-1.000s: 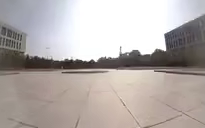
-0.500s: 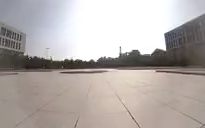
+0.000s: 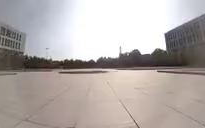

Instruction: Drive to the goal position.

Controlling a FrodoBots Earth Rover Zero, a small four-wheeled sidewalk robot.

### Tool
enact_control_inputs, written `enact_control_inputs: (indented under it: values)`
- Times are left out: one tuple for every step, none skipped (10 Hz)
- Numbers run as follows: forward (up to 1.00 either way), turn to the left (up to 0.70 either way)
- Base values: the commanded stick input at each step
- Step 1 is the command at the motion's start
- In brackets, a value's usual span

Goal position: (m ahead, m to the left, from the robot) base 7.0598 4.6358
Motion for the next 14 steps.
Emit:
enact_control_inputs:
  values:
    - [0.7,0.0]
    - [0.7,0.0]
    - [0.7,0.0]
    - [0.7,0.0]
    - [0.7,0.0]
    - [0.7,0.0]
    - [0.7,0.03]
    - [0.7,0.05]
    - [0.7,0.28]
    - [0.7,0.32]
    - [0.7,0.35]
    - [0.7,0.09]
    - [0.7,0.02]
    - [0.7,0.0]
